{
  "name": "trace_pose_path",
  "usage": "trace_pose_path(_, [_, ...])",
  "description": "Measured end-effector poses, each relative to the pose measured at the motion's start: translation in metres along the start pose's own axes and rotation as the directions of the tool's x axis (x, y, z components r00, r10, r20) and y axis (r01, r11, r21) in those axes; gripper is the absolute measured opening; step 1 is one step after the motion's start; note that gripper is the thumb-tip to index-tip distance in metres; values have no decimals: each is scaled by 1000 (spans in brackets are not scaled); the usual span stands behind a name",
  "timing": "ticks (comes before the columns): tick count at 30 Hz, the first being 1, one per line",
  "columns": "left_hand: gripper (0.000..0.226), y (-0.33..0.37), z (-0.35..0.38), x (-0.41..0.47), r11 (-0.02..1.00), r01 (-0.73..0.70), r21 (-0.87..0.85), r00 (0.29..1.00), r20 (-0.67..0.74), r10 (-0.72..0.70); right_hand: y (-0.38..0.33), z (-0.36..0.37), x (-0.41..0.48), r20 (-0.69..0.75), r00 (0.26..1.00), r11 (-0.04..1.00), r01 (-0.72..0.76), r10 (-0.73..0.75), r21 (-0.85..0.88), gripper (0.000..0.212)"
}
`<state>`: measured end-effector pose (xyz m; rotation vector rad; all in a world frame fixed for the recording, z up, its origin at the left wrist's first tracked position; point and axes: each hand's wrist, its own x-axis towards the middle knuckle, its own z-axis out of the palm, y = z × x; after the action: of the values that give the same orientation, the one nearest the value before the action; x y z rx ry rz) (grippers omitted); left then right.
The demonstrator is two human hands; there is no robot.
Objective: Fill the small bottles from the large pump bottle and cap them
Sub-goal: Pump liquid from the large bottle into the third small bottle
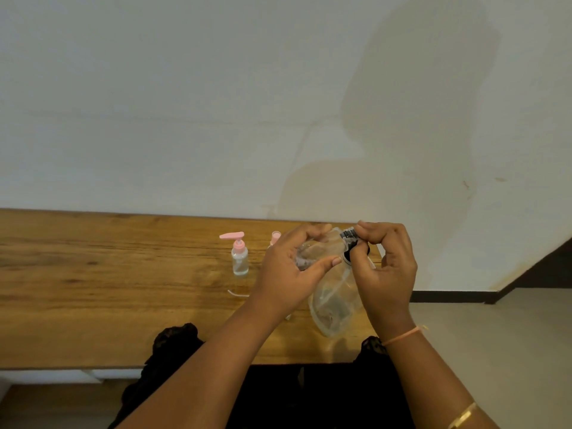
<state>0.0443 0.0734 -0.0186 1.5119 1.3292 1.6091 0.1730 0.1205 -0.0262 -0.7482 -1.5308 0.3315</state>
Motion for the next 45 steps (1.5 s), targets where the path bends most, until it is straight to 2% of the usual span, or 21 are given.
trace_pose_path(5, [33, 0, 0, 1, 998, 61, -22, 997, 39, -60, 4, 0, -2, 16, 1000, 1000, -2, 2, -7, 12])
trace_pose_path(14, [31, -1, -1, 0, 1000, -21, -4, 1000, -4, 21, -7, -2, -1, -2, 1000, 1000, 15, -15, -27, 14])
trace_pose_path(27, [33, -3, 1, 1, 998, 60, -31, 998, 26, -59, 5, -1, -2, 12, 1000, 1000, 8, -8, 19, 13])
trace_pose_path(35, [31, 2, 0, -2, 1000, -6, -30, 1000, -6, 5, -8, -4, 0, 2, 1000, 999, -2, 2, 43, 14])
trace_pose_path(39, [35, 1, -1, -1, 999, -11, -36, 1000, -9, 11, -6, -4, 0, 23, 1000, 999, 7, -8, 43, 15])
trace_pose_path(45, [28, -3, 1, -2, 1000, 24, 8, 999, 31, -24, 4, -4, -2, 41, 999, 1000, 9, -9, 6, 12])
